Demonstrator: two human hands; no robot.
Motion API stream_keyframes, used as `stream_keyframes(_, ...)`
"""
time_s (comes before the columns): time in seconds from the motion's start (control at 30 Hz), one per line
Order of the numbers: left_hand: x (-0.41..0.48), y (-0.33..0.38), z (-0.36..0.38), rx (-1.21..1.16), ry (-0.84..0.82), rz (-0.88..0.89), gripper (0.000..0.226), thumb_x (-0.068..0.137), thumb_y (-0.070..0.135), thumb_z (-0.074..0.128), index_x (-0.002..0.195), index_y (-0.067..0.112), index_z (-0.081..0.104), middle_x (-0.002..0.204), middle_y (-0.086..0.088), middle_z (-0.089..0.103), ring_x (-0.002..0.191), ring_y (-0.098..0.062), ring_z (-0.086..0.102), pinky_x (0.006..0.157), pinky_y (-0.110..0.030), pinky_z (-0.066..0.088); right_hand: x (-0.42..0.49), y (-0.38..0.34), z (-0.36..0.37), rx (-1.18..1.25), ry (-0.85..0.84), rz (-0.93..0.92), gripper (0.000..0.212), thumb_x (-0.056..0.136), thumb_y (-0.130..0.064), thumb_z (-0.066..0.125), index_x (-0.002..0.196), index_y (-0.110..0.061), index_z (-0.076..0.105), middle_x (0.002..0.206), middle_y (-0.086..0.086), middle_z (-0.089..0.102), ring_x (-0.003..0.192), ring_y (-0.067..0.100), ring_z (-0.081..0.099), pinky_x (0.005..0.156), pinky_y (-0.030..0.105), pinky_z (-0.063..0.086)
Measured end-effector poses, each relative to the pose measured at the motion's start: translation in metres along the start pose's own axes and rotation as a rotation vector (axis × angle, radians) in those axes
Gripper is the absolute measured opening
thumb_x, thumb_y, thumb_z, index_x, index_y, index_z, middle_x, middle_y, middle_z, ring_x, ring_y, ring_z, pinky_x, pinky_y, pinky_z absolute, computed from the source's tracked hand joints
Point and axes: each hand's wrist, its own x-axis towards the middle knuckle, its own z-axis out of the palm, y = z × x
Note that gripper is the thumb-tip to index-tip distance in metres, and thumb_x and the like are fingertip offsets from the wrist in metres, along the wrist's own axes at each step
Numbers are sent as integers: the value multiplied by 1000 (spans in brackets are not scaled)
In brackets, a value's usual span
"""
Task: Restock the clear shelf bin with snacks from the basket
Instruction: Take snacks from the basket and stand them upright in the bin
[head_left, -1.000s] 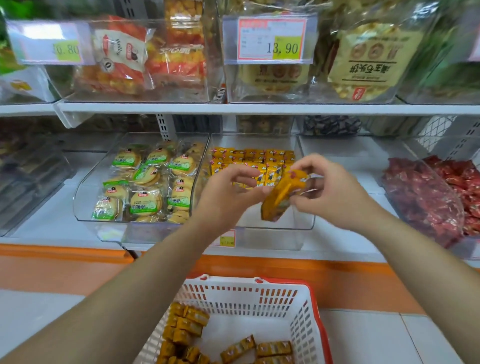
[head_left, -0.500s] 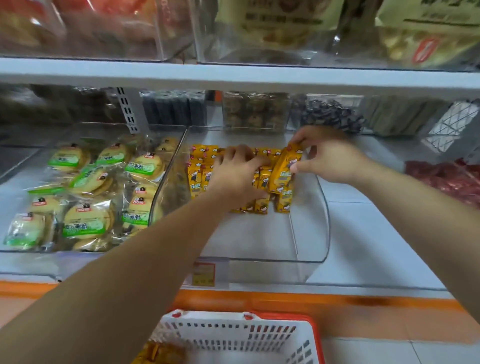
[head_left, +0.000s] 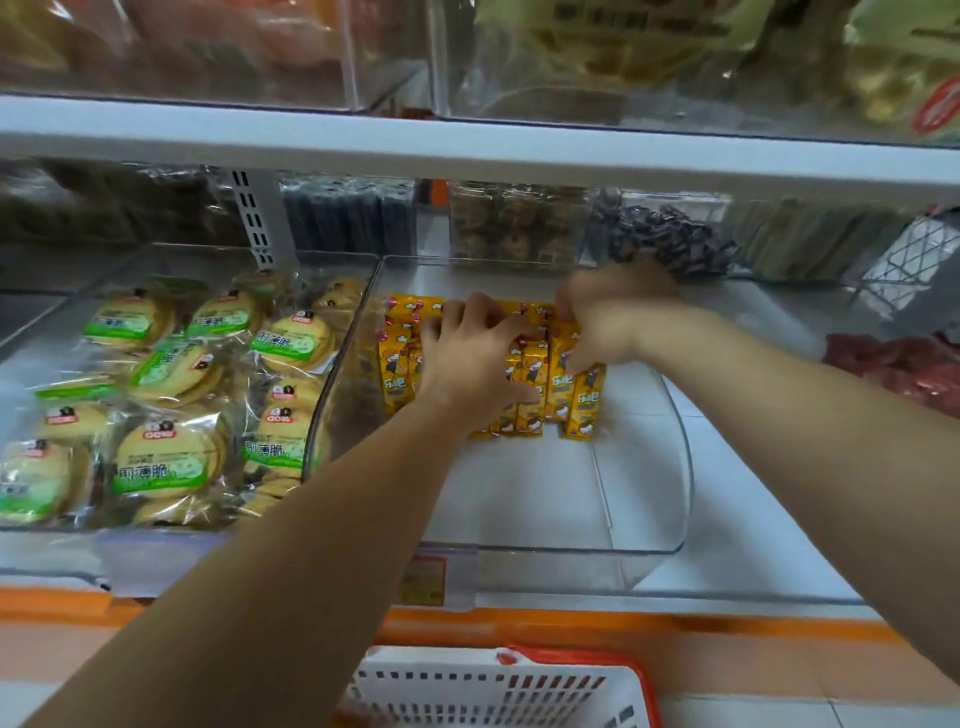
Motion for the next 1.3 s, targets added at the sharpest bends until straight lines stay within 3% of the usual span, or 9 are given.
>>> stream_keyframes(0.1,0,-1,1,3,10,-7,79,66,59,87,136,36,58,140,-3,48,131,-30,40,110,-49,26,8,-7,4,-150,-65,-19,58,61,-66,82,76,-25,43,73,-7,46,78,20,46,79,38,36)
stream_keyframes(0.2,-1,-2,3,-6,22,-4,79,64,58,88,134,35,59,139,-3,49,130,-31,42,109,-50,27,9,-12,7,-211,-96,-45,62,61,-69,80,68,-27,35,67,-10,40,72,17,40,78,40,30)
stream_keyframes(0.33,-1,1,0,30,8,12,83,66,60,86,138,32,55,140,-4,48,131,-30,42,109,-49,30,-10,-2,1,-18,22,-29,53,66,-69,75,97,-30,59,89,-4,54,86,20,48,77,35,38)
stream_keyframes(0.4,-1,3,-4,68,13,36,90,65,61,85,142,28,50,142,-5,46,132,-31,41,110,-48,31,-35,4,3,310,199,19,50,75,-63,72,111,-31,62,108,-2,60,100,21,55,78,33,46)
stream_keyframes(0.5,4,1,-10,82,-9,124,112,57,66,87,152,29,38,154,-4,39,144,-31,33,116,-51,26,-89,4,22,779,485,126,35,81,-47,69,112,-32,62,104,-15,56,105,13,58,79,30,46)
stream_keyframes(0.63,10,-3,-11,253,-203,291,128,58,72,84,160,34,16,168,1,20,156,-29,18,125,-53,15,-131,-8,51,999,365,180,78,79,-41,72,147,-33,35,136,-14,42,121,0,44,96,27,43)
stream_keyframes(0.8,9,-6,-2,301,-181,349,133,58,71,85,162,35,10,171,2,19,156,-24,21,125,-47,16,-132,-12,68,1011,306,146,88,87,-35,67,158,-31,15,158,-12,33,139,7,40,108,27,40)
stream_keyframes(1.03,9,-3,1,347,-139,339,126,62,70,84,161,36,14,170,1,22,155,-26,25,124,-50,22,-133,-17,66,973,321,119,90,88,-34,64,159,-33,9,159,-9,34,141,14,40,106,41,46)
stream_keyframes(1.3,14,-7,-23,284,-223,281,138,52,76,85,159,37,7,170,0,19,156,-29,20,124,-55,14,-136,-19,57,948,284,155,89,89,-32,62,159,-32,7,158,-6,33,138,17,43,105,42,45)
